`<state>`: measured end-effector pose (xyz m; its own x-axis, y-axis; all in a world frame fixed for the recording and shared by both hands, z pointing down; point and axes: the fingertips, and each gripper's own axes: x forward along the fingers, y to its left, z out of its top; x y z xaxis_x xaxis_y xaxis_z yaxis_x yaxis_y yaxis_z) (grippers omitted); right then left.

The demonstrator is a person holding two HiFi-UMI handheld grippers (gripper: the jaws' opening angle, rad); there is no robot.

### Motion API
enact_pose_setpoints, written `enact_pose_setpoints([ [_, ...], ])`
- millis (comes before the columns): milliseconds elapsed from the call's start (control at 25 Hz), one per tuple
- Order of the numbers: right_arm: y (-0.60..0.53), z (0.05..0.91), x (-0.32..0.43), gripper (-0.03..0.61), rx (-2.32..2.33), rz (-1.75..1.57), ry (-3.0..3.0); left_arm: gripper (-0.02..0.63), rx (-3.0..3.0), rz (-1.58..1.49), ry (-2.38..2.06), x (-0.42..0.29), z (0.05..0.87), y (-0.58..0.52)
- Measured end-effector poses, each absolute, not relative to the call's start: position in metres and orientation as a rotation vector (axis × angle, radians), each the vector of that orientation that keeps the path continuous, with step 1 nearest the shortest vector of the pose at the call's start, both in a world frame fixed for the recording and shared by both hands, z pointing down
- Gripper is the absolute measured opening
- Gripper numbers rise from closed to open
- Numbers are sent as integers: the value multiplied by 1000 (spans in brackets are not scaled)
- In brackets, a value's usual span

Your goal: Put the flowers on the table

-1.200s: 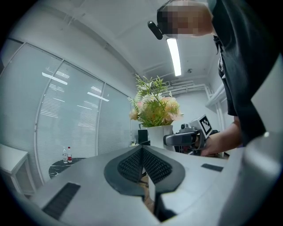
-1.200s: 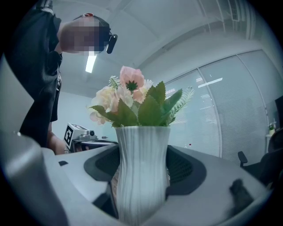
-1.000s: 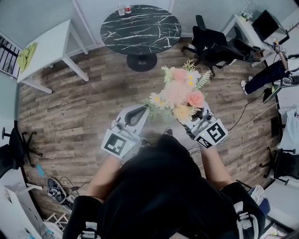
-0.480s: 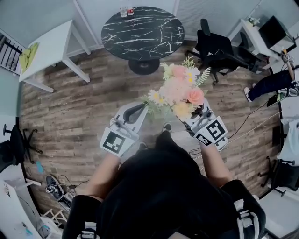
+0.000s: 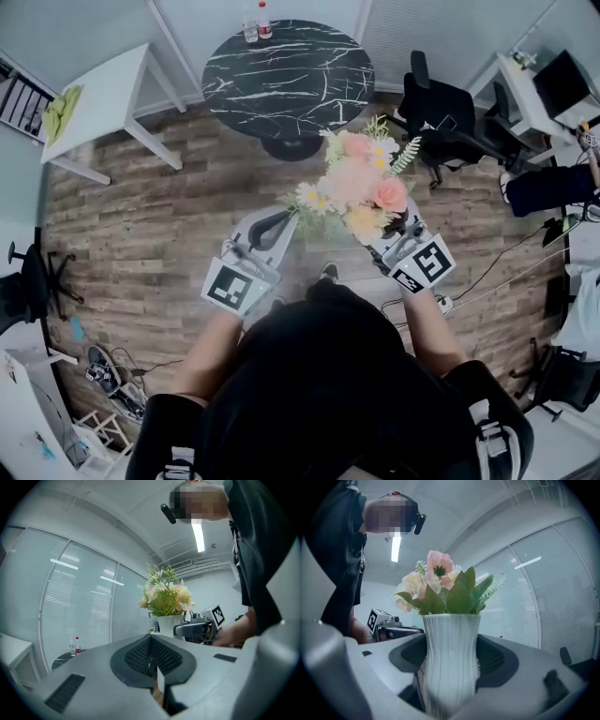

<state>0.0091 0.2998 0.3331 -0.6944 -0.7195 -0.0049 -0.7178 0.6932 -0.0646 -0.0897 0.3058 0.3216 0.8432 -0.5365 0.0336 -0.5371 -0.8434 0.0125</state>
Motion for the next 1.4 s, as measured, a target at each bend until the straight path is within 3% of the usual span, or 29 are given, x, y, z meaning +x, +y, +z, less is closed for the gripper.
enact_pose_setpoints([
  [640, 239, 338, 81, 333, -1088, -95, 2906, 11, 2955, 66, -1003, -12, 325, 251],
  [1400, 163, 355, 102, 333, -1128, -105, 2905, 11, 2950, 62, -966, 10, 345, 169],
])
